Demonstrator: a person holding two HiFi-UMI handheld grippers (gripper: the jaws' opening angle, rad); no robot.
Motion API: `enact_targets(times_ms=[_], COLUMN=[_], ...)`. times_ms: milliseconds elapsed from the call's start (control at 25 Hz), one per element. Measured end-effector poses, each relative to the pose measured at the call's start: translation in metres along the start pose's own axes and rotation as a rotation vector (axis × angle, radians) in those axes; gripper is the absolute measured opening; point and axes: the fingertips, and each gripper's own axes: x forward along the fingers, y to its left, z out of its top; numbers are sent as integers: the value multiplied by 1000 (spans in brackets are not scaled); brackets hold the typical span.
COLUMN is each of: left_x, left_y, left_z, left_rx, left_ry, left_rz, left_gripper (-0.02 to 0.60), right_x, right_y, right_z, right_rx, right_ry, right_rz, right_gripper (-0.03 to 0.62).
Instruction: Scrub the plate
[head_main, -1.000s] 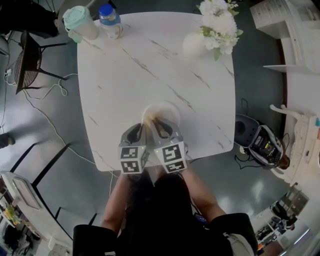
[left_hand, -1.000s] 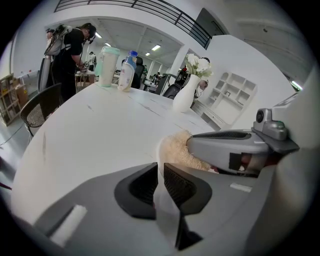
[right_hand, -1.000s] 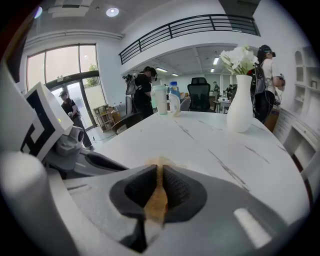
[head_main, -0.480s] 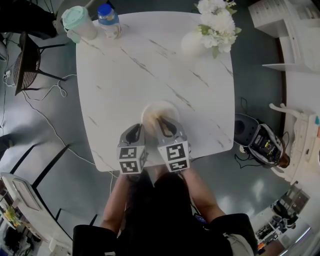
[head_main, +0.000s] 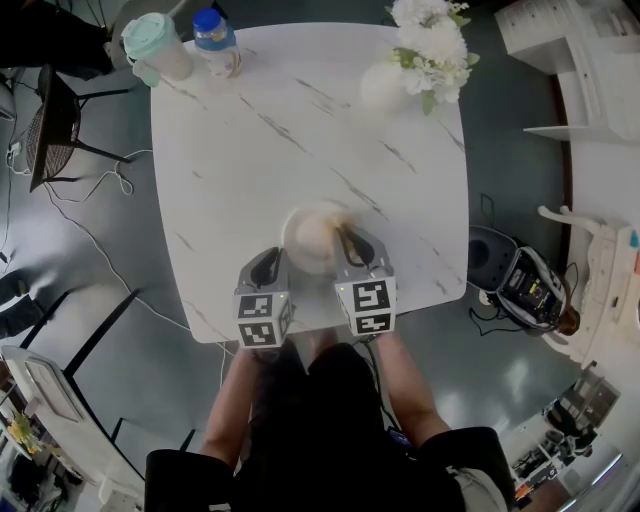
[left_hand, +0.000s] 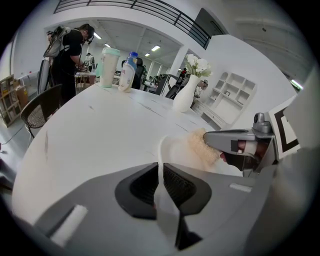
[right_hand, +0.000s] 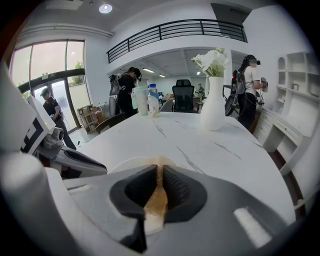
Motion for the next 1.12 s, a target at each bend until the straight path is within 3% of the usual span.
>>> enact_targets(times_ms=[480,1120], left_x=[-3,-3], left_y=[-3,0], left_z=[5,-1], left_rx=[3,-15], left_ry=[-17,-17], left_rz=[0,0], left_gripper=[37,21], right_x=[-15,-5], right_y=[3,73], right_z=[11,0], right_rx=[7,-6], right_ry=[-33,-9], right_rz=[5,162], right_gripper=[40,40])
